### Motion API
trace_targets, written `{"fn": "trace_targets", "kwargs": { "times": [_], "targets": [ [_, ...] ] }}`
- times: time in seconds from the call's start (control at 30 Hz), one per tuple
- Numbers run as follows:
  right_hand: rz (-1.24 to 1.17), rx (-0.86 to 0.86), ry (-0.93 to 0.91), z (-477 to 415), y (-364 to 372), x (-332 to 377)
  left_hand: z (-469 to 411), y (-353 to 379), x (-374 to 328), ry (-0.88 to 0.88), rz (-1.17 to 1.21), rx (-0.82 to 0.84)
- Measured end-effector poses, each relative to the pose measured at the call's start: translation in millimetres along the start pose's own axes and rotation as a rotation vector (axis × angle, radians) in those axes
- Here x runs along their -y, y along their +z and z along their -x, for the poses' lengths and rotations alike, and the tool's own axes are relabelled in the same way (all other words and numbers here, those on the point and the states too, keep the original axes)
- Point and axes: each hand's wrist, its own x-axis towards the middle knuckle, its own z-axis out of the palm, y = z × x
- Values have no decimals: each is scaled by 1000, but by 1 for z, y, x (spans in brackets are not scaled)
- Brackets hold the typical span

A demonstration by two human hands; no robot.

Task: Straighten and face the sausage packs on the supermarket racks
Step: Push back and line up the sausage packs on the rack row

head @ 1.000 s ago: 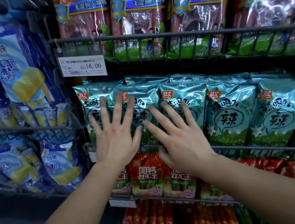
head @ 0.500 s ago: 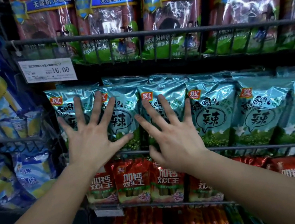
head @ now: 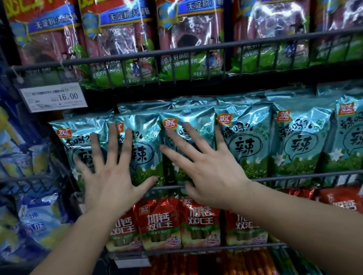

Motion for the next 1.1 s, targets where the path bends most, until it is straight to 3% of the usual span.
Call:
{"fn": "trace_targets", "kwargs": {
  "times": [0.27,0.67,0.87,1.1],
  "targets": [
    [18,-109,55,43,-6,-18,22,-9,-30,90,63,-77],
    [46,-288,448,117,0,-74,10,-33,-136,462,117,-131],
    [48,-211,503,138,14,-97,-2,-32,-194,586,136,-141],
    [58,-189,462,127,22,-107,-15,-19,-214,540,68,-110]
  ]
}}
